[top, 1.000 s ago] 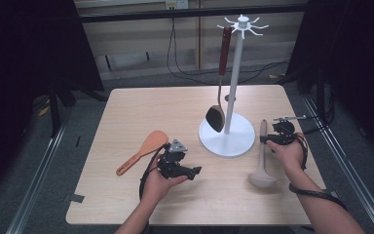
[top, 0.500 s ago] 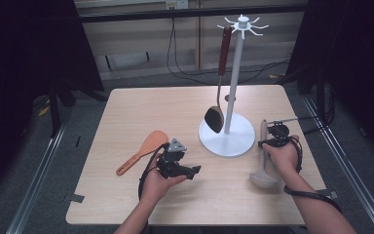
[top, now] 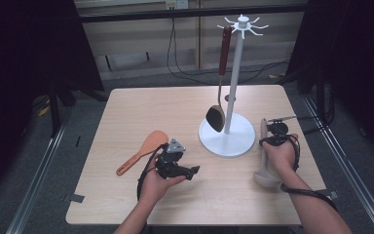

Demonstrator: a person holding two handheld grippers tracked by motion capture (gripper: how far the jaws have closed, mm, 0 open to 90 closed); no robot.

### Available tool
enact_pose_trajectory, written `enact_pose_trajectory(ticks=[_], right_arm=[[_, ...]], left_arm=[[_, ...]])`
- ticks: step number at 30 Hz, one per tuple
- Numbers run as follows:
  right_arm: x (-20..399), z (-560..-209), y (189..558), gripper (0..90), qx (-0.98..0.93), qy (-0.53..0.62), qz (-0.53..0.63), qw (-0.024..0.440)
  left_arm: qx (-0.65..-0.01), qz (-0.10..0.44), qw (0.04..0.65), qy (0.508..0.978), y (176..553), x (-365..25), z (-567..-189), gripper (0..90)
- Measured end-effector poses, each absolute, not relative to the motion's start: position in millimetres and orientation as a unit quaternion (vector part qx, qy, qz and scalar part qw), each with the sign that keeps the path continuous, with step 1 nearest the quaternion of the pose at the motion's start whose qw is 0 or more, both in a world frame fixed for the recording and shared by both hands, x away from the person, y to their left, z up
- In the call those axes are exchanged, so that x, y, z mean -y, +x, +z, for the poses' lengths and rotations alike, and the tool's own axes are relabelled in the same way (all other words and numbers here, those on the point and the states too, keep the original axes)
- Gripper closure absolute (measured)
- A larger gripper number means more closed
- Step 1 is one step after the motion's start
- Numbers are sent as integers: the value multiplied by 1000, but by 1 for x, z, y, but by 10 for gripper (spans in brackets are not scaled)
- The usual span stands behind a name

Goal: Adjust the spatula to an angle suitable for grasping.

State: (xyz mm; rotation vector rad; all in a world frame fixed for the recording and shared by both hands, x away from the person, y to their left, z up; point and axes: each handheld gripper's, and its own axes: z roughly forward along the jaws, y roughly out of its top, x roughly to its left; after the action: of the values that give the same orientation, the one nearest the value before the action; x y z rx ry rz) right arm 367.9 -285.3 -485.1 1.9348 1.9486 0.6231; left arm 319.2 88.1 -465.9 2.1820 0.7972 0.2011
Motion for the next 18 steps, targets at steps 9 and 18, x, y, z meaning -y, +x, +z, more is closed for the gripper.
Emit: enact_pose_trajectory(ticks=[9,18], right_arm=[[292,-485,369,673,-699,663,220,154],[289,-481,365,716,-701,671,200,132]], left_arm=[[-315,79,396,859,321,-86,-468,185],[-318,75,396,858,319,-84,-470,185]])
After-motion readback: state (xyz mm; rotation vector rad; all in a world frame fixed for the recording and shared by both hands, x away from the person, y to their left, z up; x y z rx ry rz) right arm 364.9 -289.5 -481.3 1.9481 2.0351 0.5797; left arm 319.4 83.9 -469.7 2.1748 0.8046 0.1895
